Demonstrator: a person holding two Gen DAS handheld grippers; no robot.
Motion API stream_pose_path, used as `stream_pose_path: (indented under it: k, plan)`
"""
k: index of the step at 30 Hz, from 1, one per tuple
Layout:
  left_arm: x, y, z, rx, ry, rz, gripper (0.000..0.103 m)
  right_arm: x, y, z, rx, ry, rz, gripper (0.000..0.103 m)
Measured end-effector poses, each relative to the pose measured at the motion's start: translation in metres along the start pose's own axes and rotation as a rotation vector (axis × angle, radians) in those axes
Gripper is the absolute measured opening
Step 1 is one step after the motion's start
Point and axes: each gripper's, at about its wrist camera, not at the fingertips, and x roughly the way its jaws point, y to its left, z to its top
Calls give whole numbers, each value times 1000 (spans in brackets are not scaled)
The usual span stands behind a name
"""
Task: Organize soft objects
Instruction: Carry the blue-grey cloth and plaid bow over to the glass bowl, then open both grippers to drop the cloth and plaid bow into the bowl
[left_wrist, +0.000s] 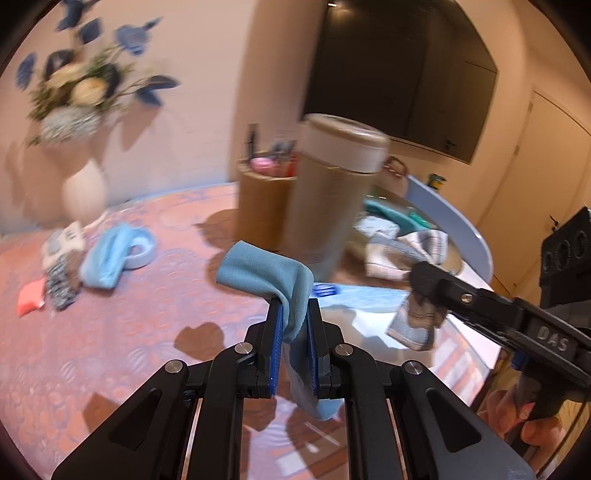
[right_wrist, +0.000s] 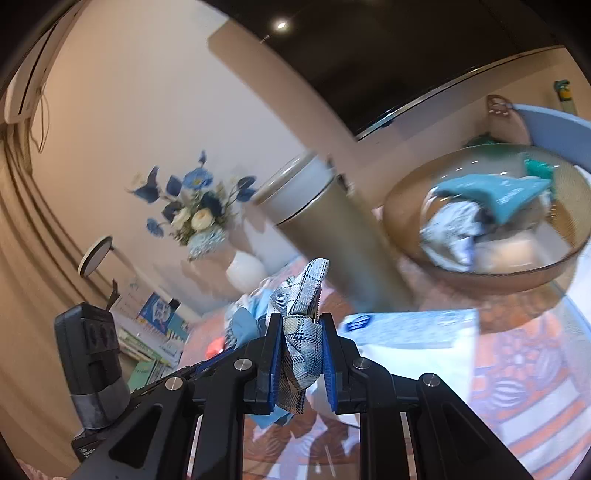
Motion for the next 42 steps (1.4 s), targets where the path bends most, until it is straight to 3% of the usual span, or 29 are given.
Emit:
stream_pose_path:
  k: [6,17,26,30,33,34,35,36,37,38,39,42]
  plan:
    - [16,-46,12,72,9,-86,9,-21,-33,13,54,-47,-69,19]
    - [48,-119,54,177,-48,-116,9,-49,-87,71,85,-147,-233,19]
    - [76,-152,105,133,-125,-90,9,-31,-108,148,27,-177,-351,19]
    - [89,-159,126,139,-158,-30,9,-11,-111,178,-13,-159,-370,19]
    - [102,-157,134,141,-139,39,11,6,-120,194,-13,-111,-343,19]
    - [107,-156,135,141,-121,52,22,14,-123,197,-11,-84,-336,22]
    - [112,-155,137,142,-100,63,31,22,-126,200,-7,-54,-340,34]
    - [117,-154,137,145,-78,73,47,28,-128,200,-3,-38,-353,49]
    - [121,-154,137,151,-60,84,70,33,-130,200,-3,-26,-370,83]
    - [124,-155,136,157,-52,95,79,36,-132,198,-6,-24,-373,102]
    - [125,-154,135,165,-54,113,86,38,-133,196,-7,-24,-361,103]
    - [125,-155,131,191,-62,125,86,41,-141,192,38,-6,-353,103]
